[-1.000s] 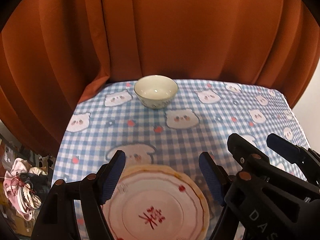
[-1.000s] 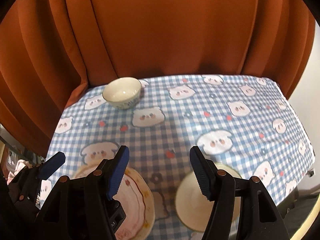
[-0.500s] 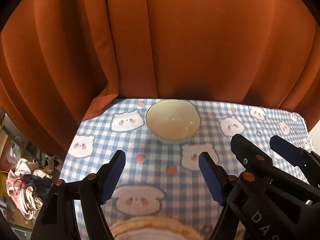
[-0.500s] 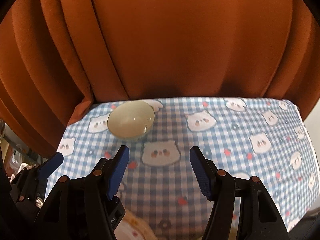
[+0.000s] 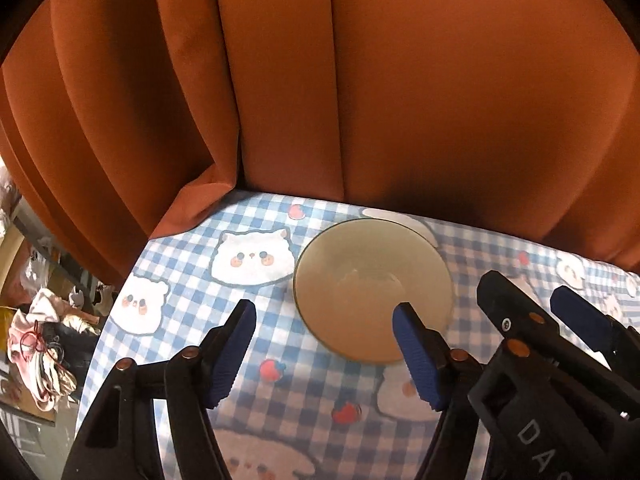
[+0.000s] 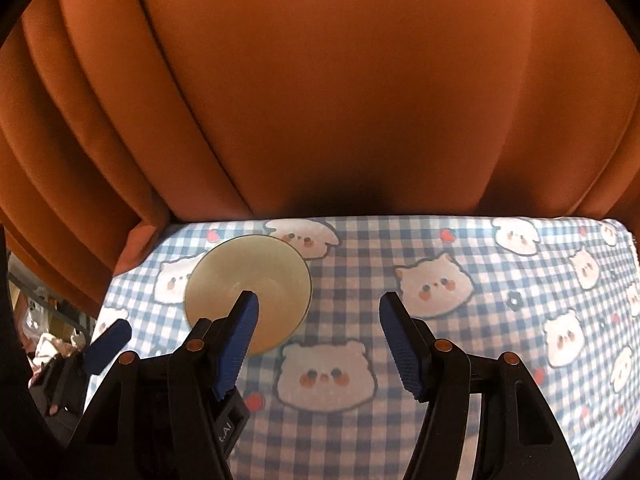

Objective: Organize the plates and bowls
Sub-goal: 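Move the right tool to the blue-patterned bowl by the curtain, then close the right tool on the blue-patterned bowl's rim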

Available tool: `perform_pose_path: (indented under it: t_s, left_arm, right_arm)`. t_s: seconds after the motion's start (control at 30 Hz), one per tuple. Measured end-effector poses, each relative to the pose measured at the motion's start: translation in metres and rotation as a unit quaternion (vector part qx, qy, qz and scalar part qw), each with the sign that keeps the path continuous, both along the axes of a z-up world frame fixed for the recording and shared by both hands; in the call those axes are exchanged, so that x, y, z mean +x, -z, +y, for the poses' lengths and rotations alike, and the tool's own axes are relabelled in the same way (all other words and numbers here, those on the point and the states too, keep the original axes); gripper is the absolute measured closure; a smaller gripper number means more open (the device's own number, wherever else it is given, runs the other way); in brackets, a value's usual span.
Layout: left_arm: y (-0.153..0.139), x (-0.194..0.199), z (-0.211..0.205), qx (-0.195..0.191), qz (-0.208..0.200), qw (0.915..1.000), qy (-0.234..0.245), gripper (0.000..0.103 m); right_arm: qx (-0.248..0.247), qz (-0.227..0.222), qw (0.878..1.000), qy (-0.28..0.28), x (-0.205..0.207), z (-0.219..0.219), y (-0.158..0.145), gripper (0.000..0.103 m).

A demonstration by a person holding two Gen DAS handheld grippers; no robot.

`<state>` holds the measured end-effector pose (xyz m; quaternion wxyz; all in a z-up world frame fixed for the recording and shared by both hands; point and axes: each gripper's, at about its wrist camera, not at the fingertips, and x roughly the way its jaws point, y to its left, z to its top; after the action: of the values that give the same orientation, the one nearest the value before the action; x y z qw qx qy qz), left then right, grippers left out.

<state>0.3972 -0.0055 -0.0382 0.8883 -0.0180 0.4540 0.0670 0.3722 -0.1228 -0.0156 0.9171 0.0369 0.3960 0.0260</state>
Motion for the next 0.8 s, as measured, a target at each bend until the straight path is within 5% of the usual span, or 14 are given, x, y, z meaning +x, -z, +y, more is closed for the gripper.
perform_pose_path:
  t_s: [0.3, 0.47, 0.67, 0.8]
  left_arm:
    - [0.031, 0.034, 0.006, 0.011, 0.021, 0.9997, -0.009, 0.045]
    - [0.047, 0.043, 0.013, 0.009, 0.031, 0.9994, -0.015, 0.05]
    - [0.059, 0.048, 0.014, 0.011, 0.046, 0.9987, -0.017, 0.074]
    - [0.063, 0.05, 0.013, 0.016, 0.049, 0.9985, -0.021, 0.083]
  right_arm:
    - [0.011, 0.025, 1.0, -0.012, 0.05, 0.009, 0.037, 0.037]
    - [0.012, 0.042, 0.999, -0.022, 0.064, 0.017, 0.056, 0.054]
    - [0.018, 0.059, 0.998, -0.029, 0.073, 0.017, 0.072, 0.081]
    - [0.013, 0.064, 0.997, -0.033, 0.078, 0.017, 0.079, 0.089]
